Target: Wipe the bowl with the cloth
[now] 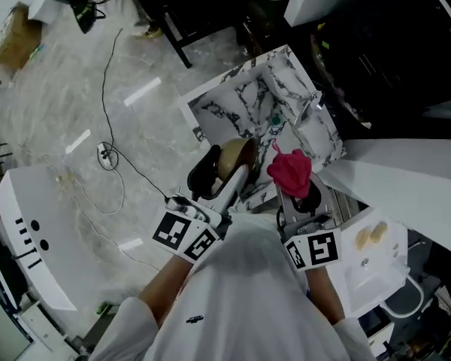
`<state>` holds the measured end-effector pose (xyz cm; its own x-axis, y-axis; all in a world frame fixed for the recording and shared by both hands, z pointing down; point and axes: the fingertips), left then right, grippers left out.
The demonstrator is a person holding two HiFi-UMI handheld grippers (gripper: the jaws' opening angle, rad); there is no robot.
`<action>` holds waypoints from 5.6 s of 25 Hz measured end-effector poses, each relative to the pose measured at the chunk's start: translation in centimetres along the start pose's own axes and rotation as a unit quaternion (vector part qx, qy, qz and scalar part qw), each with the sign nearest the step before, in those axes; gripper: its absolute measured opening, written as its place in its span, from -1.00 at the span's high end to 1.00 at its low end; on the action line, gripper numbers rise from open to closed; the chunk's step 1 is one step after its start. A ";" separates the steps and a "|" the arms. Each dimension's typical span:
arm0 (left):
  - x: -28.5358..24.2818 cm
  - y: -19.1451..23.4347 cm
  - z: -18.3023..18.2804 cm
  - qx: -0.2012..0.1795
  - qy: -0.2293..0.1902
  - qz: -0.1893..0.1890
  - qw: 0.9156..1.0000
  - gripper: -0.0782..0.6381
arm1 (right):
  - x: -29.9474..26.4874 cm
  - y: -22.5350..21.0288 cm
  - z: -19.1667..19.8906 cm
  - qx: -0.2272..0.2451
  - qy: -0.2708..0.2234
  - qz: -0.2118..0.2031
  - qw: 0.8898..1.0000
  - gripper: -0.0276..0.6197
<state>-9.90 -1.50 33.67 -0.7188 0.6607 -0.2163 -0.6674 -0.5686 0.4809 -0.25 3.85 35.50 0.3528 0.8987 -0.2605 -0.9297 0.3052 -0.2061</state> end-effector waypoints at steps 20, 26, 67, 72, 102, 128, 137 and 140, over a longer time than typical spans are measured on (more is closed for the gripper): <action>-4.9 -7.0 2.1 0.027 -0.018 -0.067 0.997 0.04 | -0.8 -2.8 -0.9 0.082 0.007 -0.230 0.970 0.46; -5.2 -8.0 2.2 0.021 -0.021 -0.059 0.998 0.04 | -2.1 -3.1 -1.5 0.098 0.006 -0.249 0.964 0.45; -4.9 -5.6 -0.4 0.038 -0.034 -0.074 0.996 0.04 | -1.8 2.1 -1.3 0.174 0.042 -0.361 0.915 0.46; -5.0 -6.3 -0.1 0.056 -0.024 -0.045 0.997 0.04 | -2.0 1.6 -1.6 0.183 0.030 -0.351 0.918 0.45; -4.9 -7.1 -1.5 0.029 -0.035 -0.043 0.998 0.03 | -2.2 0.8 -0.7 0.317 0.043 -0.321 0.892 0.45; -5.2 -8.0 -0.7 0.003 -0.014 -0.024 1.000 0.03 | -4.1 -0.6 -0.8 0.407 0.052 -0.254 0.876 0.46; -5.5 -7.9 -0.4 0.010 -0.007 -0.021 1.000 0.03 | -2.2 1.0 0.4 0.391 0.065 -0.347 0.850 0.47; -5.7 -7.9 0.0 0.015 0.000 -0.015 1.000 0.03 | -1.8 1.5 -0.1 0.376 0.047 -0.367 0.850 0.47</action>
<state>-0.50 -0.78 31.07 -0.6990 0.6769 -0.2305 -0.6819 -0.5341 0.4997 -2.27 2.68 35.53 0.8405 0.3620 -0.4032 -0.2482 0.9187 0.3073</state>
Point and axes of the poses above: the fingertips, and each gripper's own axes: x backward along the fingers, y to its left, z out of its underside, and after that the axes turned 7 degrees about -z, right-handed
